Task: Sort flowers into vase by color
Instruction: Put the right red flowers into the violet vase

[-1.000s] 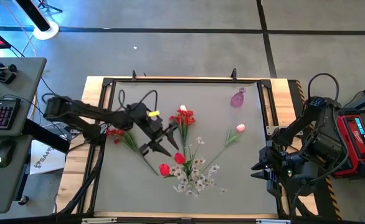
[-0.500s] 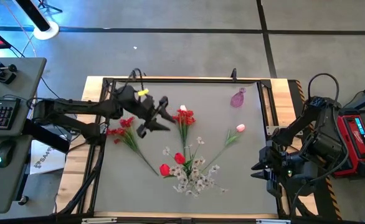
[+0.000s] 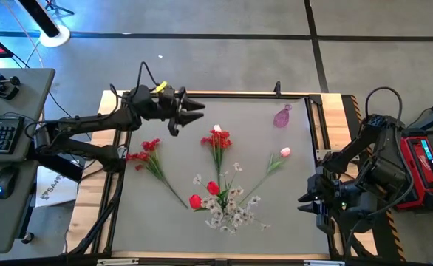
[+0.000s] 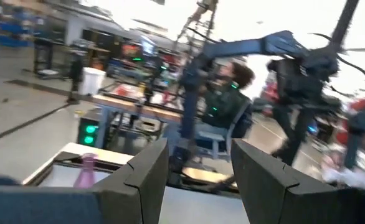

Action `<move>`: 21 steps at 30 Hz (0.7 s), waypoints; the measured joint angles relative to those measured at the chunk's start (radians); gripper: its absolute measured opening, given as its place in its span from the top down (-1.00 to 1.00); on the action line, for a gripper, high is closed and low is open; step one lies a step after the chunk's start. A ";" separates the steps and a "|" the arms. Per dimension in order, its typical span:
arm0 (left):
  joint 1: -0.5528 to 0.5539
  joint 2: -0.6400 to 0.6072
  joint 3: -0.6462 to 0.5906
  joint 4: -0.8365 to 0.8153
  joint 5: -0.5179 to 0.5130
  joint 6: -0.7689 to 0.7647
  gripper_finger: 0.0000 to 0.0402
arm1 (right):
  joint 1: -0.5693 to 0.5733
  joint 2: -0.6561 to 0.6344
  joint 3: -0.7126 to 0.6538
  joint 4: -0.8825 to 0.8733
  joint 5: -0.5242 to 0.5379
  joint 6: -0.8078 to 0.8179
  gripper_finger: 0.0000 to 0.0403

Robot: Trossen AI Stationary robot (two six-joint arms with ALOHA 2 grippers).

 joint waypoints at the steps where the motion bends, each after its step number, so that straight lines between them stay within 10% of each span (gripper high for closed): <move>1: 0.003 0.000 0.000 0.001 -0.018 -0.014 0.19 | 0.000 0.000 0.000 -0.001 0.017 -0.001 0.50; 14: -0.033 0.000 0.000 0.039 -0.201 -0.119 0.19 | -0.018 -0.010 0.000 -0.097 0.010 -0.220 0.50; 21: -0.074 -0.002 0.000 0.088 -0.260 -0.145 0.19 | -0.017 -0.006 0.000 -0.099 -0.271 -0.263 0.50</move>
